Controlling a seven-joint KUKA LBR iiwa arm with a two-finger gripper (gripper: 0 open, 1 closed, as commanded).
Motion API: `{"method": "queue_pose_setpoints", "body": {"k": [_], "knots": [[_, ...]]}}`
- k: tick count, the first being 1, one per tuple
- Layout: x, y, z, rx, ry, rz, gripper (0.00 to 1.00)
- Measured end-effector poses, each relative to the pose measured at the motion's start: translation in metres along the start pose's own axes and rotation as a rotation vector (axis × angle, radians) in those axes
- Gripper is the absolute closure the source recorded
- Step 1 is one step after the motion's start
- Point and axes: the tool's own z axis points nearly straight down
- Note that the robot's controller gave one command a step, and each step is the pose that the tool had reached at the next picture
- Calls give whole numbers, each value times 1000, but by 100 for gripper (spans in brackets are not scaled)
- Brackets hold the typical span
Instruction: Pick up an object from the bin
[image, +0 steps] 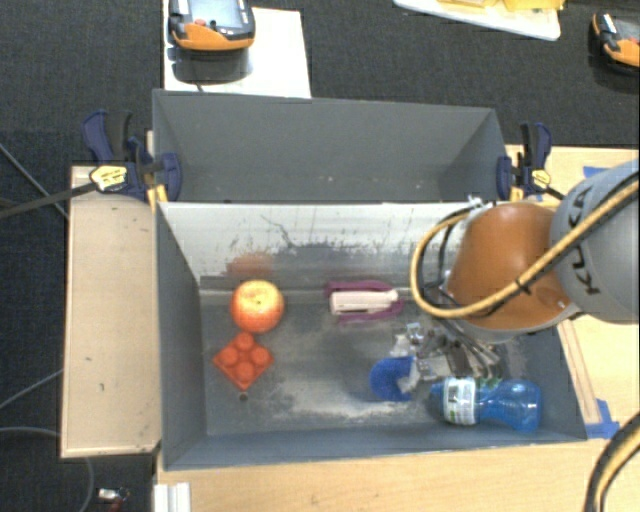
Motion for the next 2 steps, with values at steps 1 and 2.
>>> {"method": "queue_pose_setpoints", "body": {"k": [1,2], "knots": [[0,0,-24,0,-1,3,100],[-1,0,-51,0,-2,8,100]]}}
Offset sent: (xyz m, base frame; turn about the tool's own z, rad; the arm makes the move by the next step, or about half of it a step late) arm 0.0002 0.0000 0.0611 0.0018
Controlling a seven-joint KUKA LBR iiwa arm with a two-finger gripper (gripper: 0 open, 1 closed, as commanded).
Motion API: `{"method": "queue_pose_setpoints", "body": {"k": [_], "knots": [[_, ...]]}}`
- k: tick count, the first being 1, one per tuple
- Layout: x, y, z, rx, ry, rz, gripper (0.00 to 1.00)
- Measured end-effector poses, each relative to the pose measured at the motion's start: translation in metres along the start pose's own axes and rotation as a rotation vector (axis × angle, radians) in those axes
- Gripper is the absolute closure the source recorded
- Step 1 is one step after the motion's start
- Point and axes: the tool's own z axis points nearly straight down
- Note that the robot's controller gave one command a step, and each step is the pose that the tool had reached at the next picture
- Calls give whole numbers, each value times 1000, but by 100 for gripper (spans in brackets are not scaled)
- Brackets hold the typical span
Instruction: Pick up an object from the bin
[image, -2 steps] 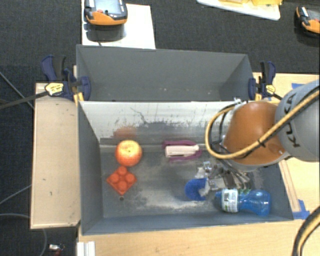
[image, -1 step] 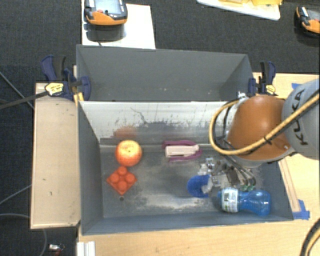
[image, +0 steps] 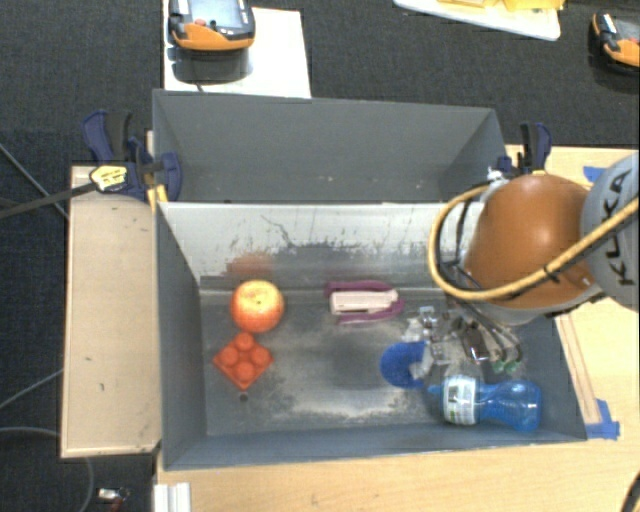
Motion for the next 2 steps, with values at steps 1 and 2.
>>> {"method": "queue_pose_setpoints", "body": {"k": [1,2], "knots": [[-1,0,-27,0,0,0,100],[-1,0,-51,0,-1,4,100]]}}
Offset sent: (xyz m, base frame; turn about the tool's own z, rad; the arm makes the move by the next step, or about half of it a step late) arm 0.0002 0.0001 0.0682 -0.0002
